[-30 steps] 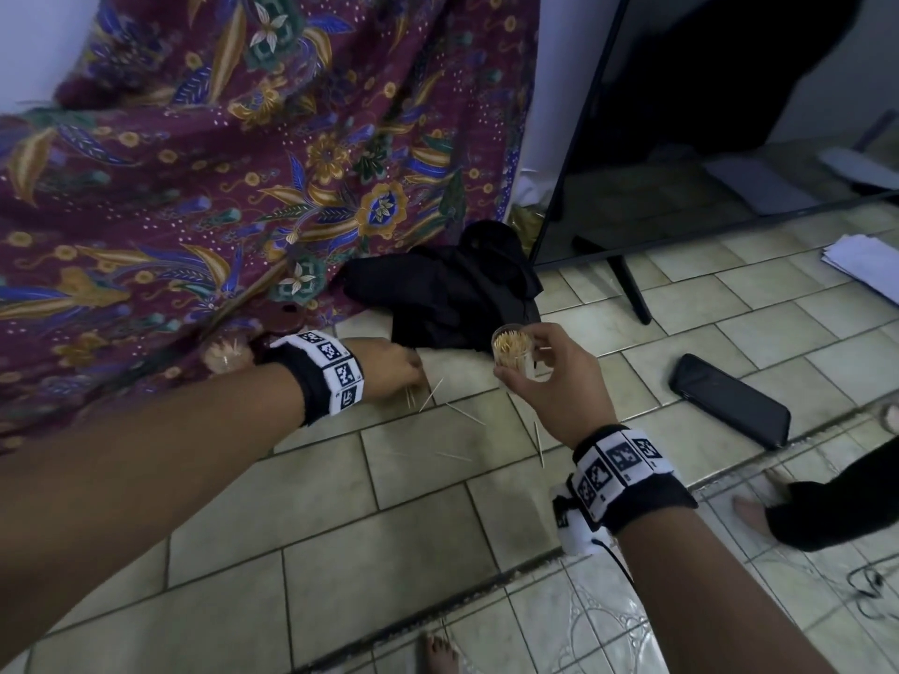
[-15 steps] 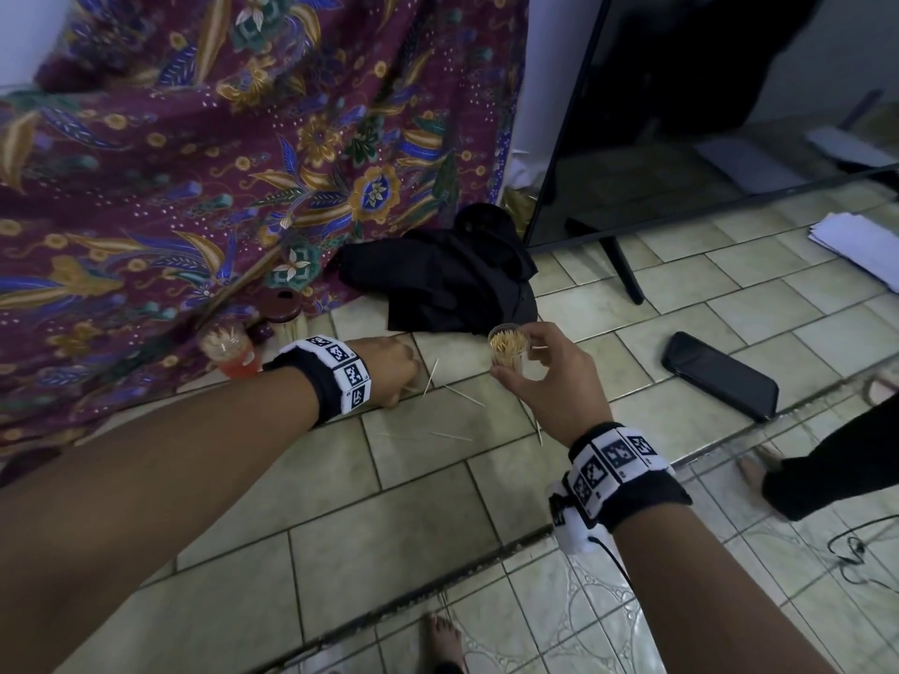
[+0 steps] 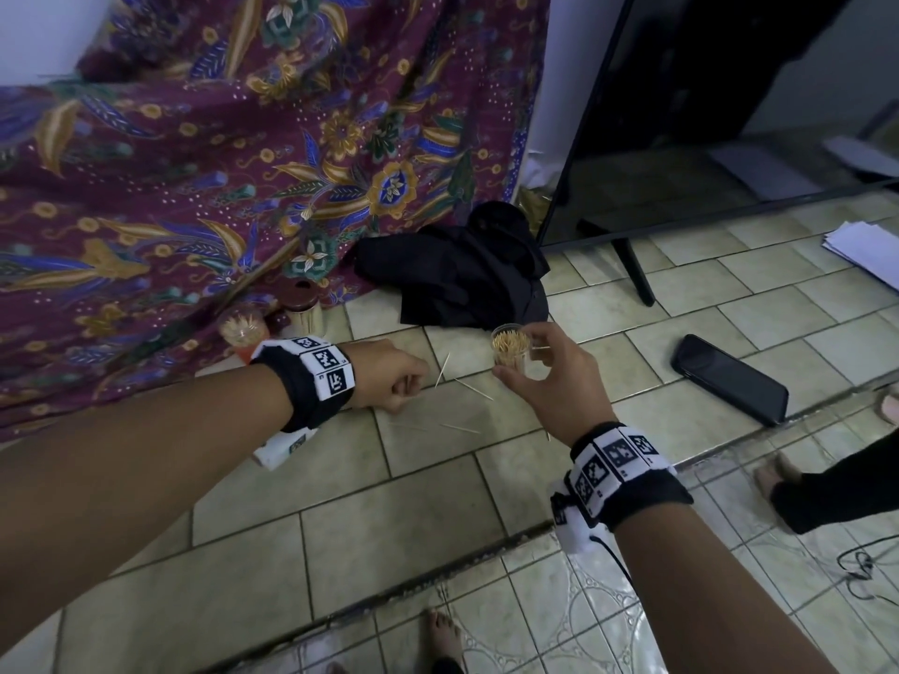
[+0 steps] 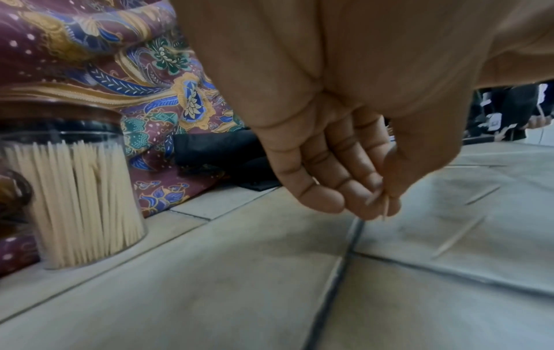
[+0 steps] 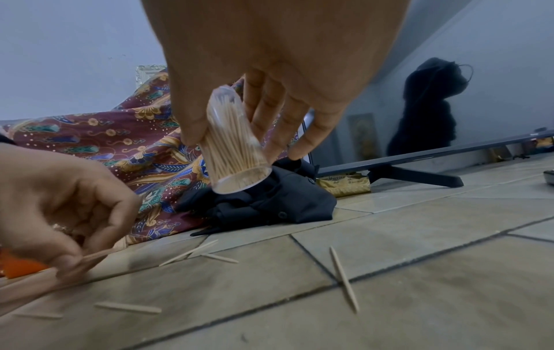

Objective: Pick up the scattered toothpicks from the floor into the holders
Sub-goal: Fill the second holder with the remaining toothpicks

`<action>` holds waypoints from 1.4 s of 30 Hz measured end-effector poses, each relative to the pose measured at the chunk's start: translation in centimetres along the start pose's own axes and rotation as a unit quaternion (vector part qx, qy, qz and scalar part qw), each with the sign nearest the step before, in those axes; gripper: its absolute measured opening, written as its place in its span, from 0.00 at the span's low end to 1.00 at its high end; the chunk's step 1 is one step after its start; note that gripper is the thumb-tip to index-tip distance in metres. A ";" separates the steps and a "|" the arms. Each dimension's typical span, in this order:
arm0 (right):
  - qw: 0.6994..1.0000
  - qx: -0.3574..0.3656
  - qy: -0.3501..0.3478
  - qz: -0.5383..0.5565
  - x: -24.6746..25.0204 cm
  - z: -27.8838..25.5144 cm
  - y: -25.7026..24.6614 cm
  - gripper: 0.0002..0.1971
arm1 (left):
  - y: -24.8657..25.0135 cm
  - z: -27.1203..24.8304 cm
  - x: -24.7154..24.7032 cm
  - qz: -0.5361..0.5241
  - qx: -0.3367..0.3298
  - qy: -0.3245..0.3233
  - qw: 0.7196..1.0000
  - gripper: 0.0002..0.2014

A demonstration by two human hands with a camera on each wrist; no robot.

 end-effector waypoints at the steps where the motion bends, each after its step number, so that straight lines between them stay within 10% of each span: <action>1: 1.000 0.001 -0.001 0.001 0.0 0.0 0.0 0.24 | 0.1 -0.2 -0.1 -0.010 -0.003 0.001 1.000 0.08; 23: 0.999 0.022 -0.018 0.028 -1.7 0.3 -0.9 0.22 | 2.4 -2.3 -3.2 0.233 -0.115 0.030 0.965 0.08; 35: 0.999 0.038 -0.021 0.026 -1.7 1.1 -0.8 0.24 | 2.2 -1.5 9.3 -0.043 -0.014 0.217 0.975 0.05; 42: 0.998 0.051 -0.030 0.035 -2.7 1.7 -2.1 0.25 | 5.1 1.1 12.1 -0.039 -0.021 0.139 0.989 0.07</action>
Point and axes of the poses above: each hand's wrist, its own z-axis towards the middle knuckle, its own x-axis out of the back of the hand, y = z × x, the point moved 4 cm from there along z, towards the middle knuckle, and after that the axes turned 11 degrees about y, right-handed, at the moved point
